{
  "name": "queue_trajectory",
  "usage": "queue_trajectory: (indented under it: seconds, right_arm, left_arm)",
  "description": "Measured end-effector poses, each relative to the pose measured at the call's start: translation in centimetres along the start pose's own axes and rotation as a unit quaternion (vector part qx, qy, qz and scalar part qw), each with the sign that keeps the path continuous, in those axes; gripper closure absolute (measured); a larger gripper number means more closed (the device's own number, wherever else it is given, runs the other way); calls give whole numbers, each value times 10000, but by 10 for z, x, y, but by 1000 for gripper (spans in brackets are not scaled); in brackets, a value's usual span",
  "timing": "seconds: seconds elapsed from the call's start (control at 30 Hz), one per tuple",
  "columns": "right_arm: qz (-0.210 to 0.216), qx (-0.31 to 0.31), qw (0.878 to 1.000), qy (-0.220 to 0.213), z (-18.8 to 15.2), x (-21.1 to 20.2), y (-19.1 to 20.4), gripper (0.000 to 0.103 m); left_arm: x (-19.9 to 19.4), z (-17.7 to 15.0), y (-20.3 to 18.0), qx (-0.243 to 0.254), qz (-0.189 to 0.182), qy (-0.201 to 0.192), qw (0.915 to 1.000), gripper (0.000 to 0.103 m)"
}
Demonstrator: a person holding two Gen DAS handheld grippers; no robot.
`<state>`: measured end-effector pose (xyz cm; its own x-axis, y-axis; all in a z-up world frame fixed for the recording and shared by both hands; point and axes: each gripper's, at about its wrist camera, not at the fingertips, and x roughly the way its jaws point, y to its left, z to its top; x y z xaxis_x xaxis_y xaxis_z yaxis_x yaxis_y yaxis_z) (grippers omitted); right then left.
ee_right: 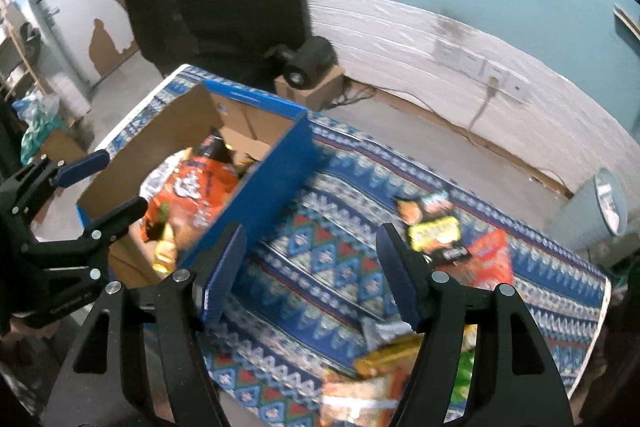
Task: Organize snacks
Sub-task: 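Move both tools back toward the remaining snacks on the cloth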
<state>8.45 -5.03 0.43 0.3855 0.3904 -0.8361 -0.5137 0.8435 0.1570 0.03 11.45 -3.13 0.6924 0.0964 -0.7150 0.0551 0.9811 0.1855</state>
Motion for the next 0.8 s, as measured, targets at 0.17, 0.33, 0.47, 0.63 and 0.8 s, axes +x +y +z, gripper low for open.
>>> queue_trajectory:
  seconds: [0.17,0.33,0.47,0.63,0.8]
  right_arm:
    - [-228,177,9996,70,-21,-14,-33,34]
    - [-398,406,9983,146,-43,-24,-64,33]
    - [-526,577,9966,248,-61,-29,-87,33]
    - [-694,846,9930,434,-89,-31,-115,33]
    - [-819,1246,9865,673,-121,-27,-146,33]
  left_arm:
    - [2,0,-36,432,-377,23,9984,32]
    - [4,-2,-75,1026,-546,52,9932,31]
    - [7,-4,-105,1342,-950,142,9863,26]
    - [15,-7,-139,1639,-1342,381,9766,26]
    - [33,-17,-170,1932,-1715,795,9628,25]
